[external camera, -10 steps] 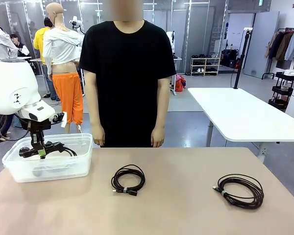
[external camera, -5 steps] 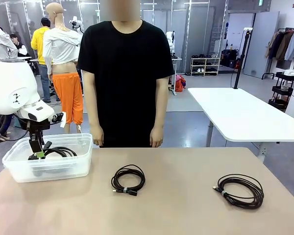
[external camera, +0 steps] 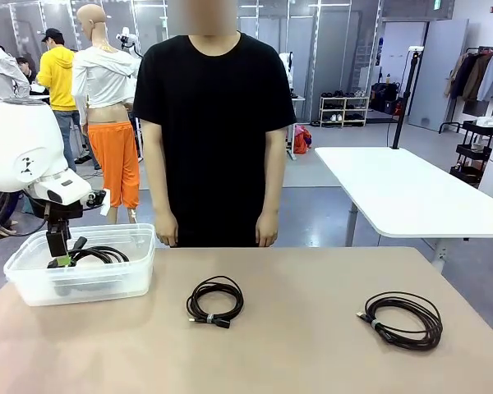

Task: Organize and store the cables.
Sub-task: Place the Power Cable into the Organizing box, then place the USB Extension Cable into the Organizing box.

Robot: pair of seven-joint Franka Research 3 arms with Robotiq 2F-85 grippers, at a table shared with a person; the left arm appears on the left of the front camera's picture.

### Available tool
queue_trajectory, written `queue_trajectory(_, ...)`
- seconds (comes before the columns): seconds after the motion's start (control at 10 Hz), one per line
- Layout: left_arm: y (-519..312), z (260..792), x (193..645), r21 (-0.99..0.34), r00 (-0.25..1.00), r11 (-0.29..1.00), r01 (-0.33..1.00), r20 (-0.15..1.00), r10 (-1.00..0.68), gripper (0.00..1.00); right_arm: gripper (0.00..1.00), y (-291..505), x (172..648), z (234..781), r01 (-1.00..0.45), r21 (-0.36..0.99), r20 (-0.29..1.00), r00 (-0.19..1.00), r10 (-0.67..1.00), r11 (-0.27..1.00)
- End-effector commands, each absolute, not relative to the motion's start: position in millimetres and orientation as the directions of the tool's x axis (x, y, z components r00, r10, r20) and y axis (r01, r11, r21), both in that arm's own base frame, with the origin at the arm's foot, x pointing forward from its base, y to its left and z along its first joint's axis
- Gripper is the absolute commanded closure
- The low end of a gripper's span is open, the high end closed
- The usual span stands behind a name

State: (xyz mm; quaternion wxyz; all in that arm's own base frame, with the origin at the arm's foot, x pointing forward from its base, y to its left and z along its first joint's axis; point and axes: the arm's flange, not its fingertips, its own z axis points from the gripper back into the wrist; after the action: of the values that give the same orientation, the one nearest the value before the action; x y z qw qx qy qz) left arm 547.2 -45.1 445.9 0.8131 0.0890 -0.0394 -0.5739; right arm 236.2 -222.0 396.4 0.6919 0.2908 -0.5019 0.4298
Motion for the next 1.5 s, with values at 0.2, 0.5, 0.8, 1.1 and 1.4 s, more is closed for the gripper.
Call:
queue_trajectory(0.2, -44.7, 449.4, 549.1, 0.193, 0.327, 0.320, 0.928, -0.007, -0.945, 0.00, 0.00, -222.0, 236.2, 397.4, -0.887, -0.046, 0.948, 0.106, 0.299, 0.460)
queue_trajectory(0.5, -44.7, 449.4, 549.1, 0.193, 0.327, 0.320, 0.928, -0.007, -0.945, 0.00, 0.00, -222.0, 236.2, 397.4, -0.887, -0.046, 0.948, 0.106, 0.299, 0.460)
queue_trajectory(0.8, -44.7, 449.4, 549.1, 0.193, 0.327, 0.320, 0.928, -0.007, -0.945, 0.00, 0.00, -222.0, 236.2, 397.4, -0.887, -0.046, 0.948, 0.106, 0.299, 0.460)
queue_trajectory(1.1, -51.4, 461.4, 542.8, 0.228, 0.306, 0.298, 0.927, -0.001, -0.952, 0.00, 0.00, -222.0, 236.2, 397.4, -0.887, -0.046, 0.948, 0.106, 0.299, 0.460)
queue_trajectory(1.4, -25.2, 515.0, 491.9, 0.178, 0.392, 0.440, 0.880, 0.253, -0.885, 0.00, 0.00, -222.0, 236.2, 397.4, -0.887, -0.046, 0.948, 0.106, 0.299, 0.460)
